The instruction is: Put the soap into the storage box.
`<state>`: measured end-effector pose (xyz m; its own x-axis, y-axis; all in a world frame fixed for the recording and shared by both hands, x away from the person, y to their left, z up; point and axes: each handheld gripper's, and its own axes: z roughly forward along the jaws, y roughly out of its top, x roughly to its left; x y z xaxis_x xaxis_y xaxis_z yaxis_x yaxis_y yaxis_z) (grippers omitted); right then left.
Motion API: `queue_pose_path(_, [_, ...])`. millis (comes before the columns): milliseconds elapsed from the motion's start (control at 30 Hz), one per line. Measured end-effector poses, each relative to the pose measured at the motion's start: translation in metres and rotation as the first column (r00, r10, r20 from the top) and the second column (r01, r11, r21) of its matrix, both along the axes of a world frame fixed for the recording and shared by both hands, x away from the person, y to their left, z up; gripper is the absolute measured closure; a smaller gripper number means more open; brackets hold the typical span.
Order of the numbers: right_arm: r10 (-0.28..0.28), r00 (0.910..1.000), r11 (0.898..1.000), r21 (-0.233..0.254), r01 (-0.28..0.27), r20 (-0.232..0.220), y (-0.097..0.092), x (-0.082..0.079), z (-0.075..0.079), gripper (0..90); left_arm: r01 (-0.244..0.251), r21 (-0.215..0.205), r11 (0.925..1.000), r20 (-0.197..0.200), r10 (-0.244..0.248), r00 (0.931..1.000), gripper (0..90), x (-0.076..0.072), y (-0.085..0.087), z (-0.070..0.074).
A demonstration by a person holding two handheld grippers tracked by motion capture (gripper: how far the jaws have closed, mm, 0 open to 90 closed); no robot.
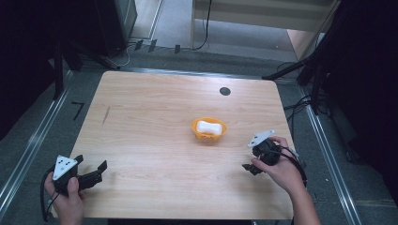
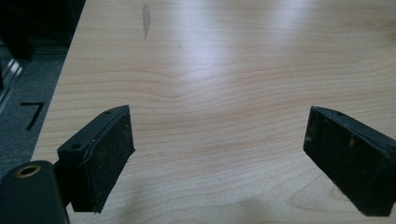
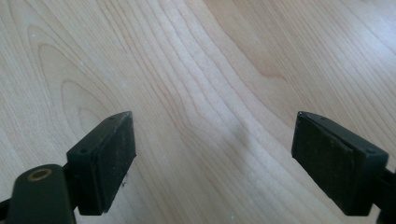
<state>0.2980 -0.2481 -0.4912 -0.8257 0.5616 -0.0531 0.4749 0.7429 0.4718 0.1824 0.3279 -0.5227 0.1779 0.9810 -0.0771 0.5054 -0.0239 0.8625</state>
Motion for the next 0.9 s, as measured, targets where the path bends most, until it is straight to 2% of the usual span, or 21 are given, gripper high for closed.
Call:
queue_pose_path(133, [-0.037, 0.9992, 0.998, 0.050, 0.036, 0.017, -0.012, -0.009, -0.003, 13.6, 0.001, 0.002, 1.0000, -0.001, -0.001, 1.0000, 9.0, 0.000, 0.000, 0.000])
queue_pose_path(300, [-0.080, 0.9964, 0.994, 0.082, 0.078, 0.028, -0.027, -0.022, -0.011, 13.2, 0.000, 0.002, 1.0000, -0.001, 0.000, 1.0000, 9.0, 0.000, 0.000, 0.000])
queue_pose_path(533, [-0.138, 0.9898, 0.980, 0.151, 0.131, 0.037, -0.047, -0.038, -0.022, 13.2, 0.002, 0.005, 1.0000, 0.001, -0.002, 1.0000, 9.0, 0.000, -0.001, 0.000])
queue_pose_path(767, [-0.196, 0.9791, 0.959, 0.219, 0.180, 0.054, -0.068, -0.055, -0.031, 13.2, 0.003, 0.011, 0.9999, -0.002, -0.003, 1.0000, 9.0, 0.000, -0.001, 0.000])
queue_pose_path(900, [-0.259, 0.9642, 0.937, 0.259, 0.236, 0.057, -0.081, -0.062, -0.033, 13.2, 0.002, 0.012, 0.9999, -0.002, -0.002, 1.0000, 9.0, 0.000, -0.001, 0.000])
